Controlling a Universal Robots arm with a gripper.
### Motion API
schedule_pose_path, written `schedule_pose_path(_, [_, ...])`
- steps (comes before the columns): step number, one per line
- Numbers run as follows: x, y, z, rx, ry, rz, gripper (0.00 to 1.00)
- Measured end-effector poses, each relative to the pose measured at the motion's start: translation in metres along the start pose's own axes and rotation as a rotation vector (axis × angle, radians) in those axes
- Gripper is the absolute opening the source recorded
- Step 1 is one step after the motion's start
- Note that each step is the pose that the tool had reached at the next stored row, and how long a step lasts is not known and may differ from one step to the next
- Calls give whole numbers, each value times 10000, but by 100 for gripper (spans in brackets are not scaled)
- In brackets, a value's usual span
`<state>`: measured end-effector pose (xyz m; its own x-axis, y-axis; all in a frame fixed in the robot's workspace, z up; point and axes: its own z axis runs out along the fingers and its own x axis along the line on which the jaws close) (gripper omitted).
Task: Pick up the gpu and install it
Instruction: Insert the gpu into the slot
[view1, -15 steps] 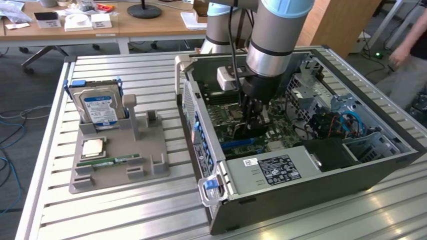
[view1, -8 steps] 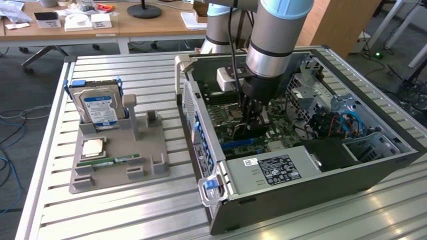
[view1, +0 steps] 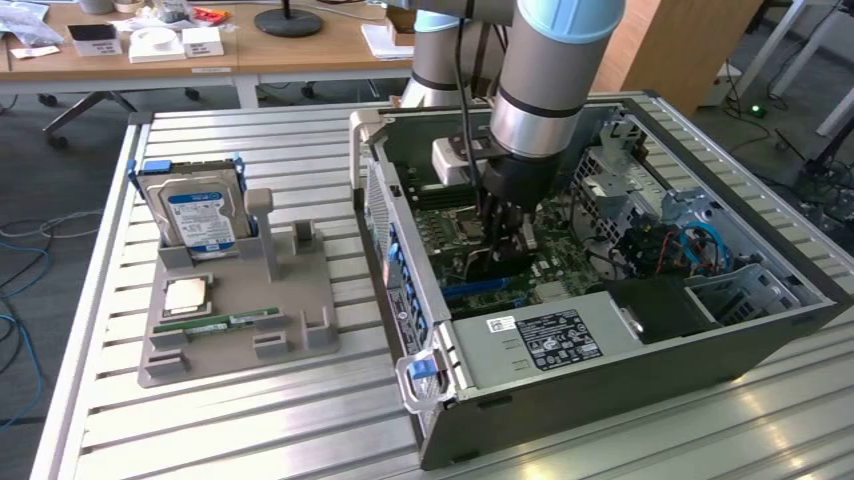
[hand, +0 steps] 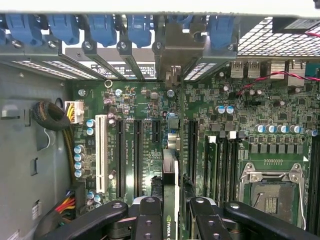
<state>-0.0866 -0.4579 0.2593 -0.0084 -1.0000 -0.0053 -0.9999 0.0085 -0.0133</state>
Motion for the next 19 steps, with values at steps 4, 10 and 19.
schedule_pose_path(4, [0,2,18,0,-1,-1,26])
schedule_pose_path(10, [0,2,51,0,-1,-2,26])
schedule_pose_path(19, [0,3,75,-1,0,-4,26])
